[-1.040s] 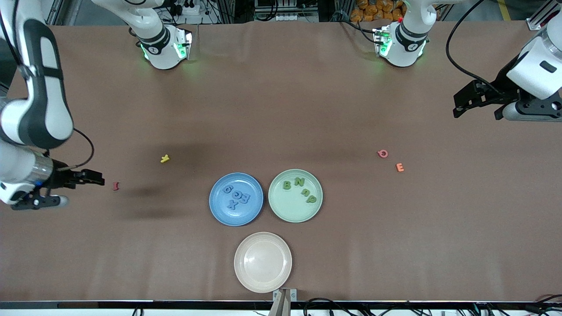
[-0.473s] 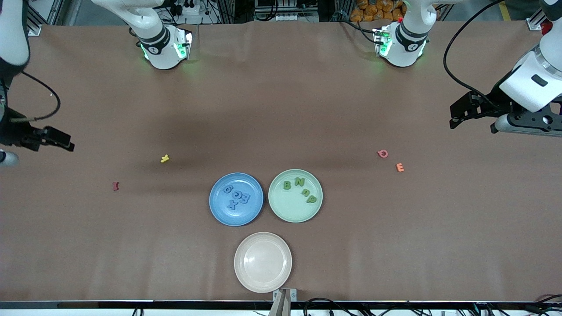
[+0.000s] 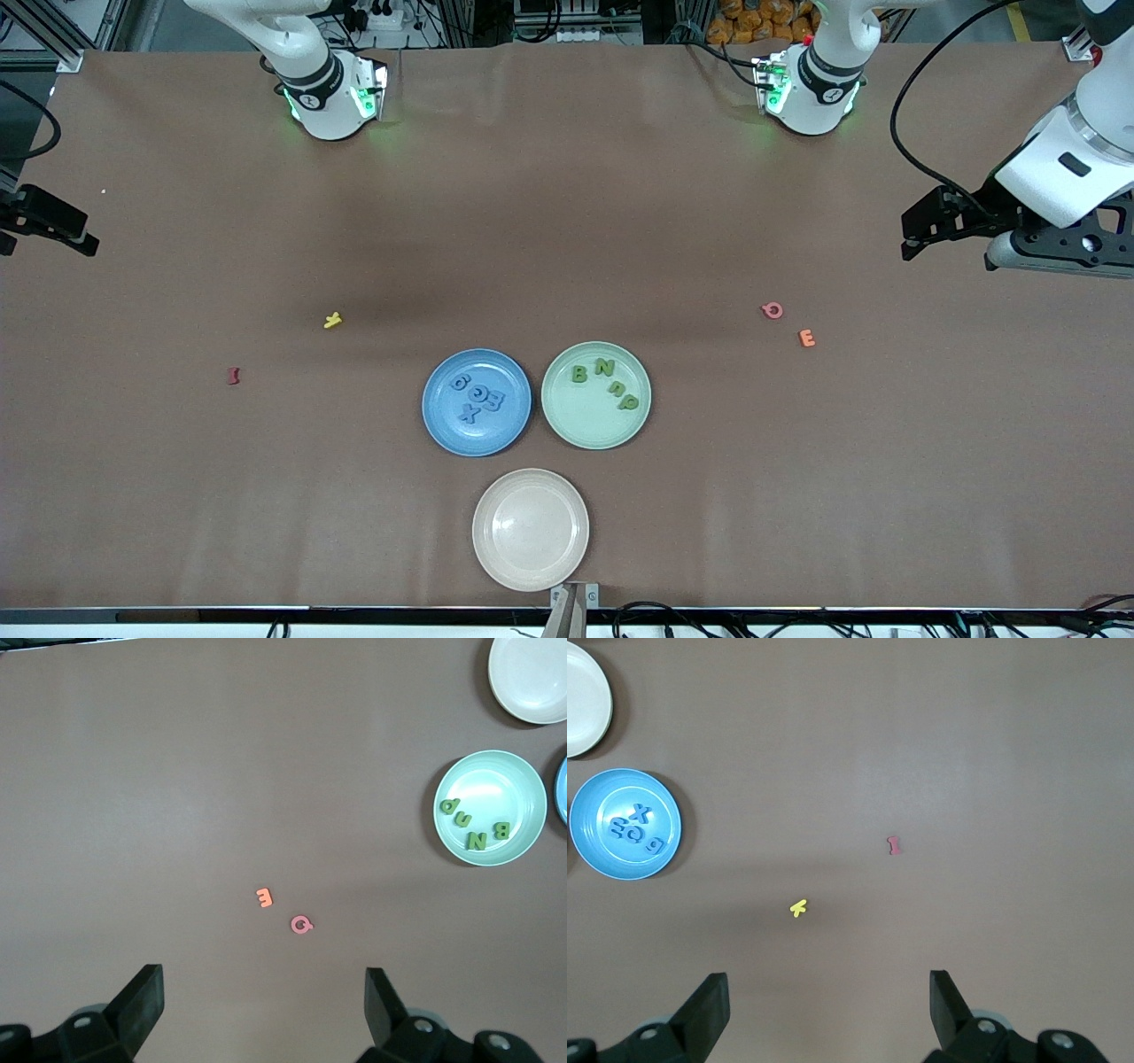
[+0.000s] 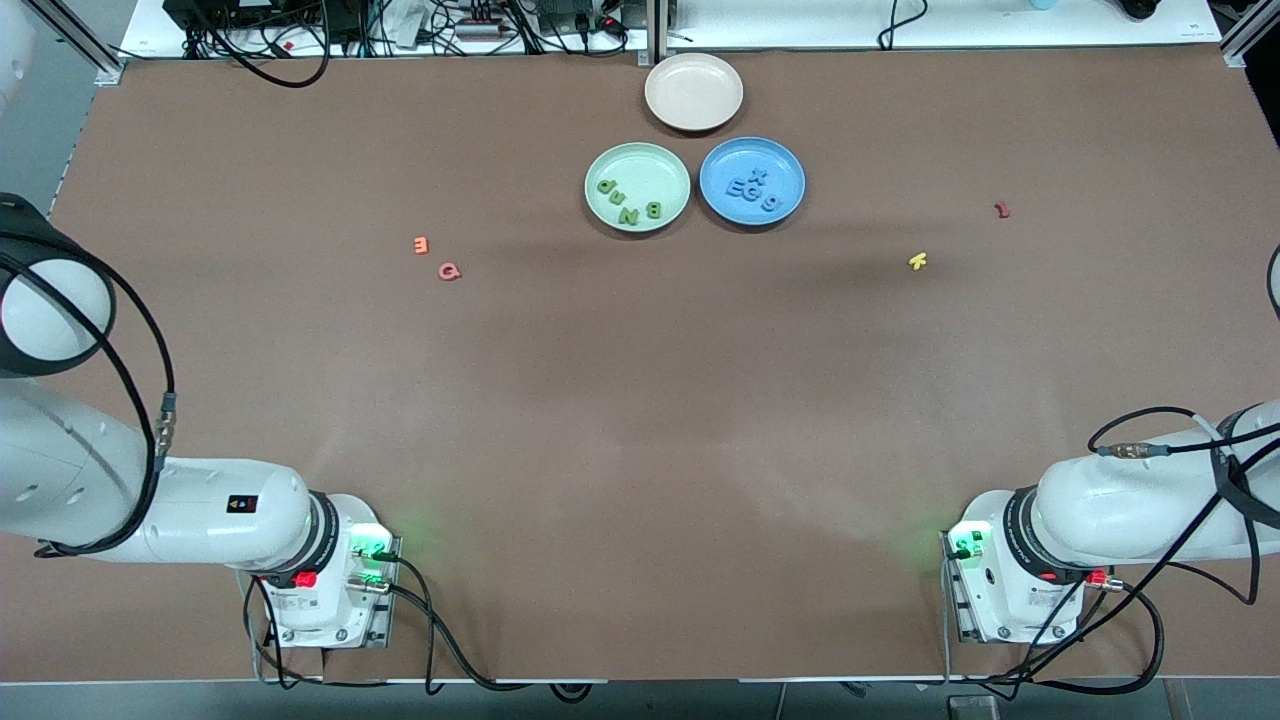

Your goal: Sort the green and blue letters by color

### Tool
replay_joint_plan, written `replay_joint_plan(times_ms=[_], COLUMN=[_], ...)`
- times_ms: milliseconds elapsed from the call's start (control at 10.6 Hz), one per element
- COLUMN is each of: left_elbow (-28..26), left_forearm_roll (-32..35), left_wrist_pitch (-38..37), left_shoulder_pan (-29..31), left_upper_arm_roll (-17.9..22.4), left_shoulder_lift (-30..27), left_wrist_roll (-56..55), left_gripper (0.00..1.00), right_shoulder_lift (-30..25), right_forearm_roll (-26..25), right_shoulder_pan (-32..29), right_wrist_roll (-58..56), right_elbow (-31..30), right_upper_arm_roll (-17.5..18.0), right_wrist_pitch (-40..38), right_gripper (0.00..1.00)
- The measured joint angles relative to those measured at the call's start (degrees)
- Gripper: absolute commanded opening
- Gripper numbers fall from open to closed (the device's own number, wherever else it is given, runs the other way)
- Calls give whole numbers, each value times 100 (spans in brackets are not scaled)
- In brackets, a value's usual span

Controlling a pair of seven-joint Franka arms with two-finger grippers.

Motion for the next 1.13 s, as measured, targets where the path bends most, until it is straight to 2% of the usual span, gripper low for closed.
replay_joint_plan(times_ms=[567, 757, 1135], left_elbow=[-9, -11, -12], left_forearm_roll=[0, 0, 0], left_wrist_pitch=[18, 22, 43], left_shoulder_pan=[1, 1, 3], left_upper_arm_roll=[-104, -105, -105], left_shoulder_lift=[0, 0, 0], left_wrist_roll=[-1, -1, -3], left_gripper=[100, 100, 100], right_shoulder_lift=[-40, -39, -34], right_forearm_roll=[9, 14, 77], right_shoulder_pan=[193, 522, 429], right_wrist_roll=[-19, 17, 8], right_elbow=[68, 20, 12], right_upper_arm_roll=[-15, -228, -338], right_wrist_pitch=[-384, -393, -390], right_gripper=[100, 100, 100])
